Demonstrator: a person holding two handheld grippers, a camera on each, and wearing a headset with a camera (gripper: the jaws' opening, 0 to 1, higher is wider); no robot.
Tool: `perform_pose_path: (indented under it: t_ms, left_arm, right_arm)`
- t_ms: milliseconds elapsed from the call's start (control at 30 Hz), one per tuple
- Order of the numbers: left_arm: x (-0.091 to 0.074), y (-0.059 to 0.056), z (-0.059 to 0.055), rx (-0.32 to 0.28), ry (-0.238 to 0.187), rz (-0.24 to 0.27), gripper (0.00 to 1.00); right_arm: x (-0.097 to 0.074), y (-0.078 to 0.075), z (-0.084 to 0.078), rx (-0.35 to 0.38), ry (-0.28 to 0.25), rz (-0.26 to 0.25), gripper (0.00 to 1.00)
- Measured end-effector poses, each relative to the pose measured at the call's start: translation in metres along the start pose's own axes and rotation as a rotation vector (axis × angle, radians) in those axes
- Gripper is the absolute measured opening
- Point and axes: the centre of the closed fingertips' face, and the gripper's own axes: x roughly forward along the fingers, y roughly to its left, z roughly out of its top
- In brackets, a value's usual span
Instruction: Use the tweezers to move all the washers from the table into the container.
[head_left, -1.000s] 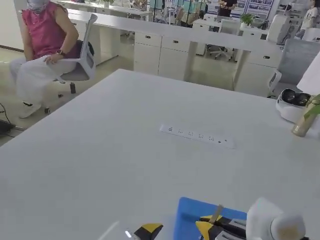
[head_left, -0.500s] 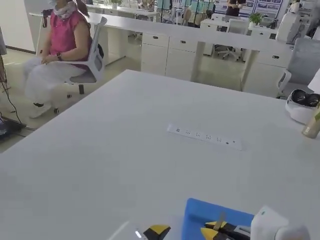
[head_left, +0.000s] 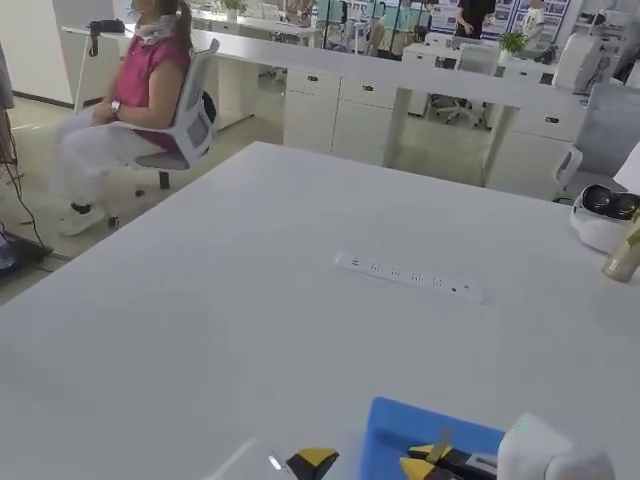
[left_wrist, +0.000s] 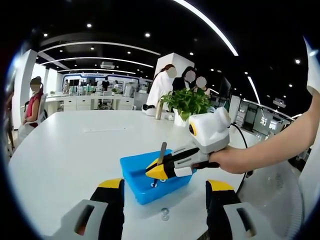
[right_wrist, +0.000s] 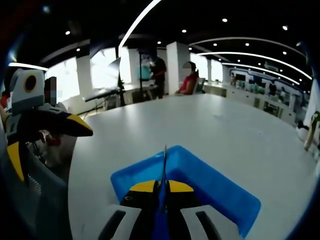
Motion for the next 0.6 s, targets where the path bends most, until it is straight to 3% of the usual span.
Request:
perform_pose_path:
  t_ms: [267, 600]
  left_arm:
    - [0.0, 0.0, 0.0, -0.002, 0.0, -0.002, 0.66]
    - [0.0, 0.001, 0.0, -0.006, -0.005, -0.003, 0.65]
  right_arm:
    - [-0.002, -0.001, 0.0, -0.014, 0.018, -0.001, 0.03]
    - [-0.004, -0.018, -0.002, -0.029, 0.04, -0.034, 0.03]
